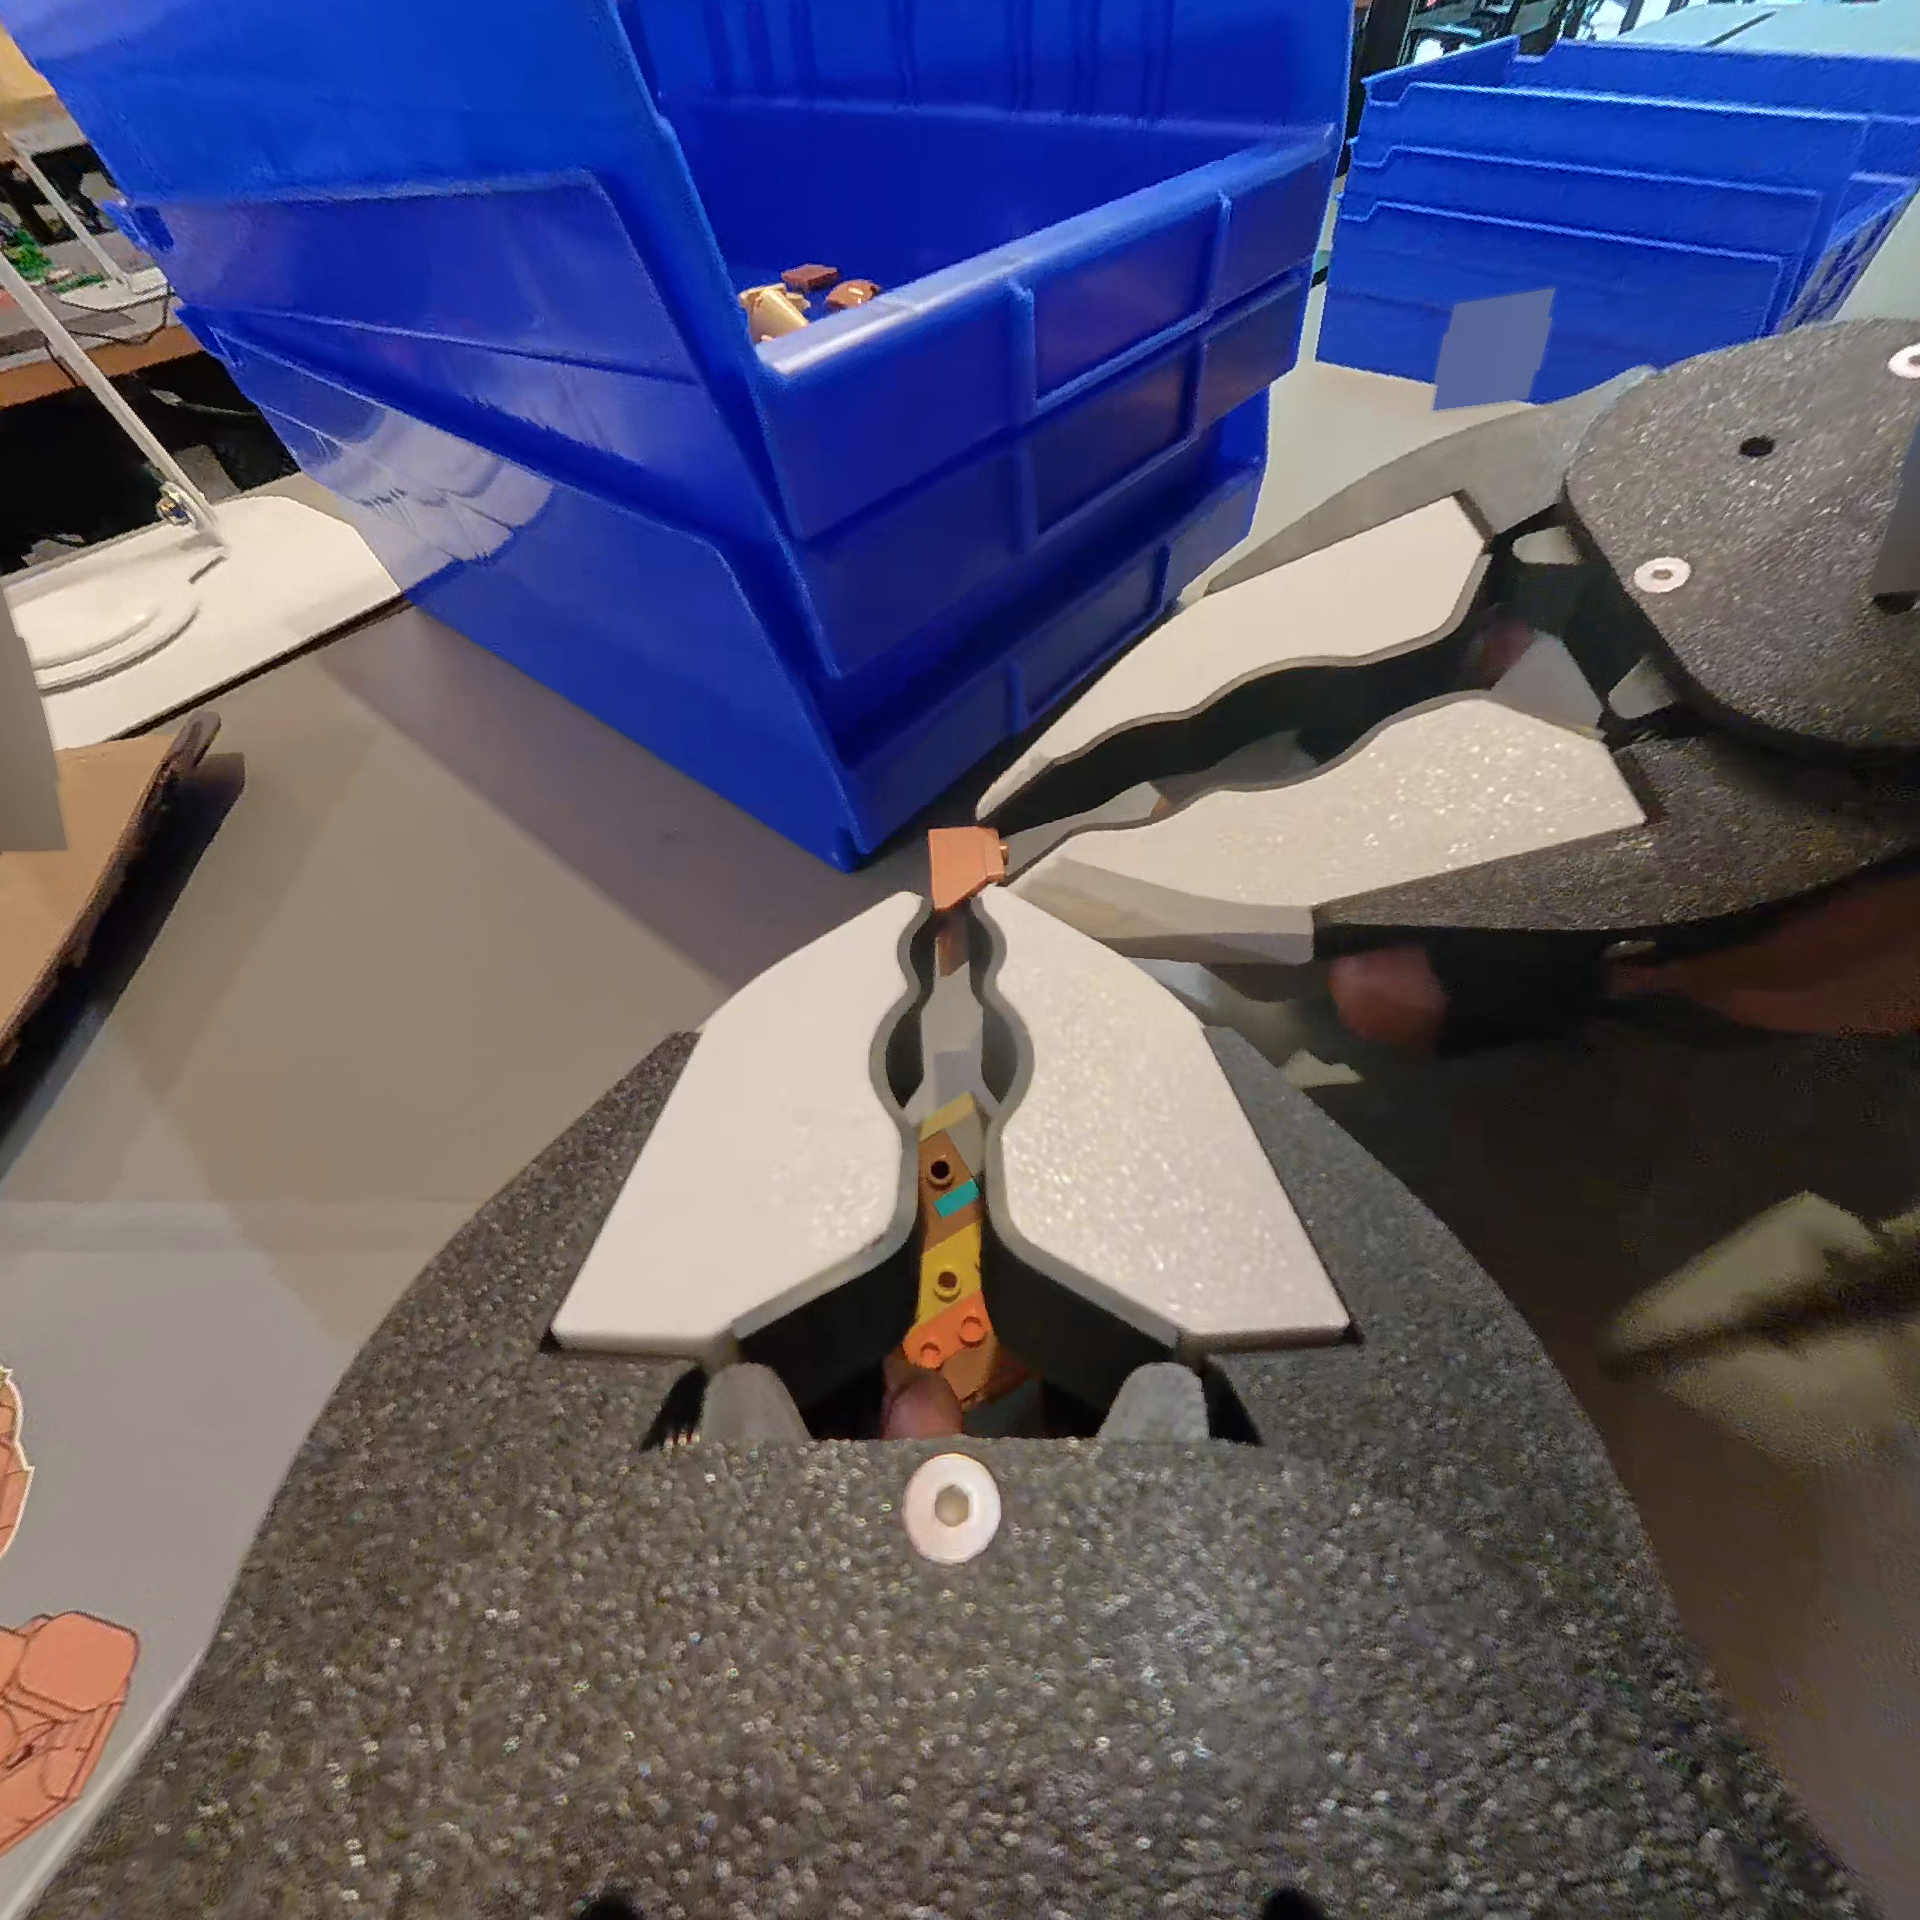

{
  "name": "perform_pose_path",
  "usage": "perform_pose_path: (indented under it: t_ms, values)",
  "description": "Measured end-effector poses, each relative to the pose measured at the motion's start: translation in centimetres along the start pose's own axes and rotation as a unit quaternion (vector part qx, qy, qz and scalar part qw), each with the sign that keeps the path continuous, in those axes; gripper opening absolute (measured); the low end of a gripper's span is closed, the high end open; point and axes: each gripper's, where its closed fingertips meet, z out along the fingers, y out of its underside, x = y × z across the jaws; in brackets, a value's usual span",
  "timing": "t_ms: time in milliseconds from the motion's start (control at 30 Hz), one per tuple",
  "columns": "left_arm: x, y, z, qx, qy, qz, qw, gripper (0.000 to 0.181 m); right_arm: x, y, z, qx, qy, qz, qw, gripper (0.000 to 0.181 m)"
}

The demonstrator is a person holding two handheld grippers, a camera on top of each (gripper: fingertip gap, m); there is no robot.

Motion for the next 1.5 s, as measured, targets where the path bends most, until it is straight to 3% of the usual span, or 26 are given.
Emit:
perform_pose_path:
  t_ms: [800,1200,1500]
  values:
    - [0.8,-0.3,-1.8,0.04,-0.016,0.054,0.998,0.006,-1.6,-0.8,-1.0,0.03,0.043,-0.066,0.996,0.013]
    - [1.9,-2.3,-2.6,0.117,0.047,0.035,0.991,0.006,-1.4,-2.6,-2.9,0.099,0.09,-0.114,0.984,0.013]
    - [3.9,-3.1,-5.5,0.177,0.095,0.042,0.979,0.006,-3.7,-4.2,-5.5,0.143,0.139,-0.201,0.959,0.013]
